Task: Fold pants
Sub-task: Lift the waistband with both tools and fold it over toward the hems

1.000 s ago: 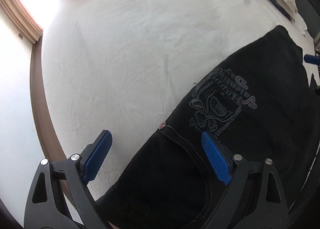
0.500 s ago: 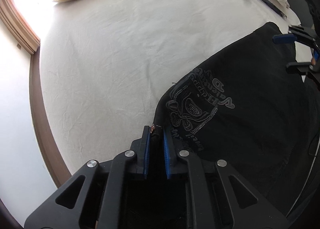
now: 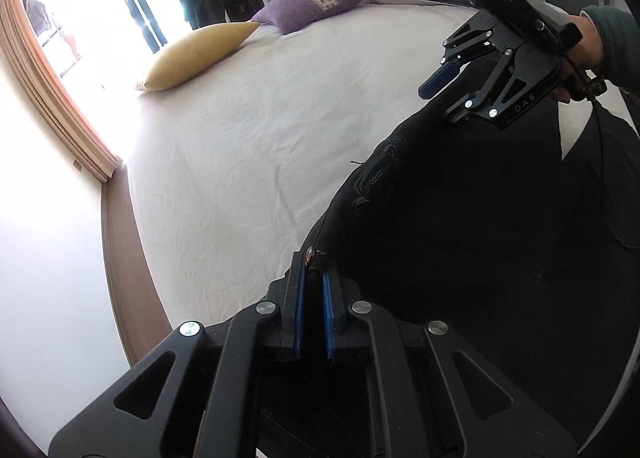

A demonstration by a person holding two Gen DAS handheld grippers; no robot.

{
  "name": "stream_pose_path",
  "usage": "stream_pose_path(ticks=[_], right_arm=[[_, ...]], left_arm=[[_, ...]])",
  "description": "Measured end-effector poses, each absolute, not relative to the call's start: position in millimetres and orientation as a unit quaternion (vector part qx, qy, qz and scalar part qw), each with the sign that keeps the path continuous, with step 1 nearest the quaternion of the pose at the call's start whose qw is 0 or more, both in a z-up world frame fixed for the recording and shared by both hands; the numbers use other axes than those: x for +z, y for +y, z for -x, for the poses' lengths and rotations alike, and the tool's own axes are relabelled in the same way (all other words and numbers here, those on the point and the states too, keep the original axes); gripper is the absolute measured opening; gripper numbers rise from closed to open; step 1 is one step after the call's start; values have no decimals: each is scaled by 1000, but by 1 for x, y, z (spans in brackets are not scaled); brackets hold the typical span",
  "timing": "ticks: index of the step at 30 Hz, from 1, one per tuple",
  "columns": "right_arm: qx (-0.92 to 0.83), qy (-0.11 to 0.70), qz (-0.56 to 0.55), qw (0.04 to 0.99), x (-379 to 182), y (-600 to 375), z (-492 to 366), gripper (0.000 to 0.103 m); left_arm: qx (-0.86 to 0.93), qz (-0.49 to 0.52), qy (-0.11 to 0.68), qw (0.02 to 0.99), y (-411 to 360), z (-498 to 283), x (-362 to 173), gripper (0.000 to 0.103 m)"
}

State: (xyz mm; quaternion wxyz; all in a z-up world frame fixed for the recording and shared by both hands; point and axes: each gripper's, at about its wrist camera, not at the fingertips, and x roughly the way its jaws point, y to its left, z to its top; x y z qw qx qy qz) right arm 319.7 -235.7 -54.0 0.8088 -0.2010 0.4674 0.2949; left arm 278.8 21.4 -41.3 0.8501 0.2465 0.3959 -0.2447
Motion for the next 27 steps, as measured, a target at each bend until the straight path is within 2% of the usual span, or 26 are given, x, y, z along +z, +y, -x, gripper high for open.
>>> stream_pose_path(ticks=[4,8,9,17,27], right_arm=[[294,479,223,797,-62,-230,-323,38],[306,483,216,792,-61,-228,-326,14],[308,483,218,790,-61,-226,-322,11],[292,485,173,806,-53,-234,-312,5],[273,470,111,832,-34,-228,-257,4]], left_arm=[[-247,-243,394,851,20,-268,-39,6],[-246,-241,396,852,23,-262,-39,6],[-244,-239,396,852,23,-260,-39,6],[-242,-221,395,858,21,-247,-33,6],[-244,-197,396,863,21,-199,-24,6]])
